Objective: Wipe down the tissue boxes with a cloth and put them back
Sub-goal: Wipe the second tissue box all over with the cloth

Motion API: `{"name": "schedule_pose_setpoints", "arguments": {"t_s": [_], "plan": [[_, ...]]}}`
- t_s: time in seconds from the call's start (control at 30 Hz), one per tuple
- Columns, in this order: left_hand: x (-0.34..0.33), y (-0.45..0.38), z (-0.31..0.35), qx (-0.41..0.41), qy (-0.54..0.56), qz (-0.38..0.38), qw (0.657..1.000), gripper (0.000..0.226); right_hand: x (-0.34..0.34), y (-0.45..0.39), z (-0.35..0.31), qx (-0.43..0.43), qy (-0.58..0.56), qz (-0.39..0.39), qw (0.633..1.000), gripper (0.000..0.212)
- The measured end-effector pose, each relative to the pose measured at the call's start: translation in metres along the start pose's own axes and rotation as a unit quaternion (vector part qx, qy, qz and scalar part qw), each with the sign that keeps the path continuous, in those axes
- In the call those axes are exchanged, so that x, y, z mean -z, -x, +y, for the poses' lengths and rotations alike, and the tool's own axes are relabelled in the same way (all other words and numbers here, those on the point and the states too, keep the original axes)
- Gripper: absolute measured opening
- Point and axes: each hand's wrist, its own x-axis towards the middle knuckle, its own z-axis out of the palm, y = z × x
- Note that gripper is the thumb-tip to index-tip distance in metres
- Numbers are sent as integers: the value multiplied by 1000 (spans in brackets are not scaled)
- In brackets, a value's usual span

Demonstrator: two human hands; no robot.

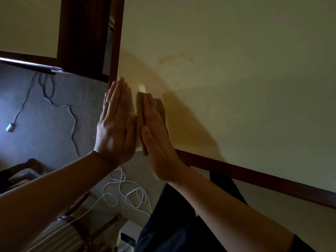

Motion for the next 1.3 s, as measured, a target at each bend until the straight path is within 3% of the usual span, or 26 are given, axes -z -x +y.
{"name": "schedule_pose_setpoints", "arguments": {"t_s": [0.13,0.27,0.47,0.67,0.8,0.97,1.03,1.2,1.3], "plan": [[0,-1,0,2,7,-6,1000,63,7,-46,0,26,26,4,999,56],[2,0,4,15,10,7,1000,63,16,-68,35,-23,52,19,998,60],[1,1,3,12,12,3,1000,64,20,-18,57,-100,-30,-14,994,55],[1,1,-4,-7,11,-1,1000,64,0,42,25,-97,-35,-16,995,63],[0,1,-4,-4,22,3,1000,62,-1,39,-4,-46,35,-34,998,76],[2,2,-4,2,45,6,999,60,10,38,-15,-11,152,18,988,57],[4,1,-3,-7,48,11,999,59,26,31,-27,-25,251,46,967,54],[8,3,-3,9,42,5,999,62,86,3,-54,-50,434,-55,898,35],[11,4,-1,11,38,2,999,63,116,-9,-82,-67,489,-62,867,25]]}}
